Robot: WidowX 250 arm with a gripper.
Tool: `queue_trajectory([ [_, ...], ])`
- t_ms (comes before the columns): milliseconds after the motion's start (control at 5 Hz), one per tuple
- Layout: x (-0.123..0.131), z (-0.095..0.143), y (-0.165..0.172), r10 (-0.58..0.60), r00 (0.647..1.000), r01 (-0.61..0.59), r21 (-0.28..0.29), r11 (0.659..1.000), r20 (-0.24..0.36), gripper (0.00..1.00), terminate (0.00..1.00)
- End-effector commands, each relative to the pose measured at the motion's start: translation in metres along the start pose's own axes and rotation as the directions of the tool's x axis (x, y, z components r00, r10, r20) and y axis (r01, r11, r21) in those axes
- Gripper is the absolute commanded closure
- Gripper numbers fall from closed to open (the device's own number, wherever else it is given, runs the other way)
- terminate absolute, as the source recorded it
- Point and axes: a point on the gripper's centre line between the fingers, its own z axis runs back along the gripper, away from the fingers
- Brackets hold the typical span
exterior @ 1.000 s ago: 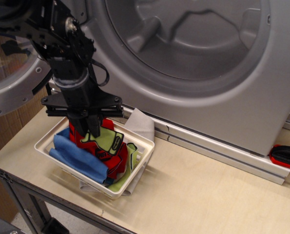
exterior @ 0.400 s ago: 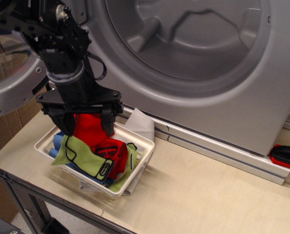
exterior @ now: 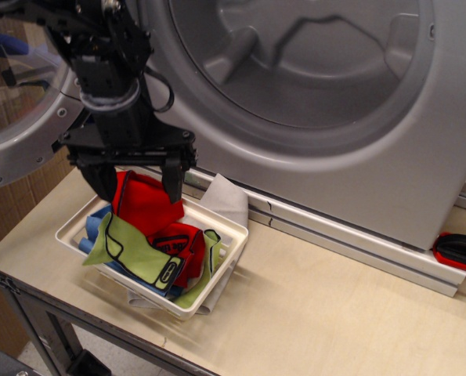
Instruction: Take clothes out of laundry machine
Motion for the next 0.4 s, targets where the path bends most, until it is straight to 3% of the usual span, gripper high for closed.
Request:
queue_trajectory([
  [0,0.0123,0.0236,-0.0031,-0.036,0.999,0.036,-0.044,0.998,0.005,0.0,0.0],
  [200,0.0123,0.0236,-0.0031,-0.036,0.999,0.036,-0.044,0.998,0.005,0.0,1.0],
])
